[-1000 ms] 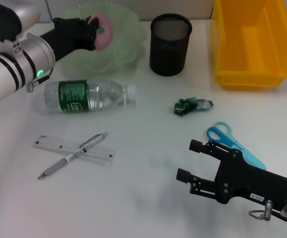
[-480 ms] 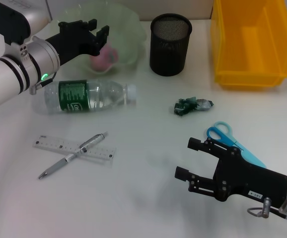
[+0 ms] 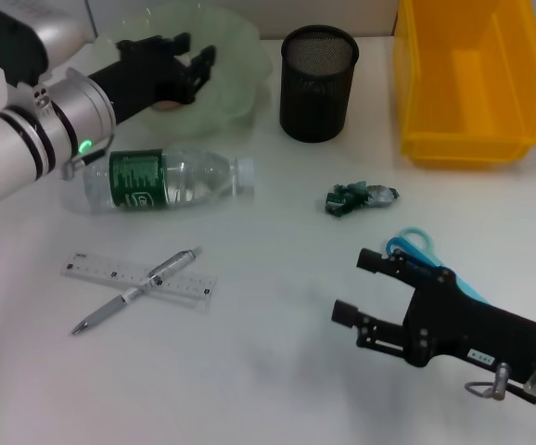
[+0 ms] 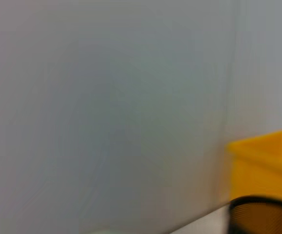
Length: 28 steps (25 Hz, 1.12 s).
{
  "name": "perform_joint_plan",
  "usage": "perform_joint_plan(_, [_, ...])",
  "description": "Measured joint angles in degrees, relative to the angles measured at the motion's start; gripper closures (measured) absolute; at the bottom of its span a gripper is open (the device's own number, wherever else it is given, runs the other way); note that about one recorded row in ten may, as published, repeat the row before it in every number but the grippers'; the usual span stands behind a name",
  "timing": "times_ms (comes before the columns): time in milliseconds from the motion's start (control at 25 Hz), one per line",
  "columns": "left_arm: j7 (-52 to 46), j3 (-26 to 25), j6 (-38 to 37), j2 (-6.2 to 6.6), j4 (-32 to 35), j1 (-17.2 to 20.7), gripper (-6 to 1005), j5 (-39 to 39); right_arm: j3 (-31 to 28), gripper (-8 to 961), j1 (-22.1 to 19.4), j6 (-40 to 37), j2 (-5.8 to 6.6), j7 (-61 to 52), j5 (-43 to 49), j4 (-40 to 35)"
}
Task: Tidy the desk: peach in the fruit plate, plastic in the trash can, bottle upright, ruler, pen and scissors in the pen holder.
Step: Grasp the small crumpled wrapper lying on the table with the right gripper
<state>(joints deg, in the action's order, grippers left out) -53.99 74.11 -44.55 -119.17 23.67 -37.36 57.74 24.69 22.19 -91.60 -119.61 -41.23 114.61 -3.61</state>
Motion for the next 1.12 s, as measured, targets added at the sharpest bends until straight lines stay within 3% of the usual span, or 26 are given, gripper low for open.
perform_joint_plan(40, [0.0, 0.0, 0.0, 0.0, 0.0, 0.0, 611, 0.0, 0.0, 136, 0.0, 0.0, 0.0, 0.0, 0.0, 0.0])
perform_joint_plan(200, [-1.49, 0.69, -15.72, 0.45, 0.47, 3.77, 585, 0.69, -1.4, 137, -0.72, -0.14, 0.17, -0.17, 0.0, -0.1])
perform_joint_plan(240, [-1.49, 0.69, -15.72, 0.45, 0.47, 3.77, 578, 0.69, -1.4, 137, -0.72, -0.14, 0.17, -0.17, 0.0, -0.1])
perform_joint_plan(280, [-4.73, 1.53, -21.48, 1.01, 1.84, 5.53, 572, 2.44, -1.58, 137, -0.8, -0.1, 0.18, -0.3, 0.0, -0.19])
perform_joint_plan(400, [-9.53, 1.75, -27.7, 1.75, 5.24, 7.97, 552, 7.35, -2.22, 137, -0.91, 0.01, 0.25, -0.5, 0.0, -0.47])
perform_joint_plan(640, [-11.33, 1.52, -35.97, 1.83, 9.98, 12.84, 513, 12.96, -3.37, 136, -0.39, 0.08, 0.31, -0.54, 0.0, -0.84])
perform_joint_plan(960, [-7.29, 1.22, -43.02, 1.74, 10.36, 14.34, 461, 18.87, -5.17, 135, -0.03, 0.11, 0.28, -0.65, 0.0, -1.59])
perform_joint_plan(1080, [-7.2, 1.21, -43.16, 1.75, 10.38, 14.43, 271, 21.64, -6.25, 135, -0.06, 0.11, 0.3, -1.49, 0.0, -2.31])
perform_joint_plan(1120, [-7.36, 1.21, -43.15, 1.77, 10.39, 14.27, 257, 22.78, -6.51, 135, -0.06, 0.11, 0.3, -2.5, 0.0, -3.07])
